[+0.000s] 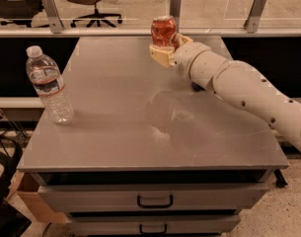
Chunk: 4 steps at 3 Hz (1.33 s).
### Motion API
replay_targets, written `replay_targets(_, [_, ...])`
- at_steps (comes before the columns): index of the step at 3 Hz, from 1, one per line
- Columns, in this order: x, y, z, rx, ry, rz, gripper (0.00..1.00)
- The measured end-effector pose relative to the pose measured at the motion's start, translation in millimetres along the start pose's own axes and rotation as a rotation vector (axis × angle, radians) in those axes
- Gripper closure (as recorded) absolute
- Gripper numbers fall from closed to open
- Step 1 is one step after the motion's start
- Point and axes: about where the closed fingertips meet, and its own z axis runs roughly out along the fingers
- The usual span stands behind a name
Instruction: Place coke can upright
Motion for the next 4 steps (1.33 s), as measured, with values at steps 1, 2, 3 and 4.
replay_targets(1, [4, 5, 3, -0.018, -0.006, 0.000, 1.00])
replay_targets(2, [10, 10, 9, -0.033, -0.011, 0.005, 1.00])
replay_targets(3, [18, 15, 15, -0.040, -0.003, 0.017, 1.00])
replay_targets(4, [30, 17, 19, -0.034, -0.006, 0.050, 1.00])
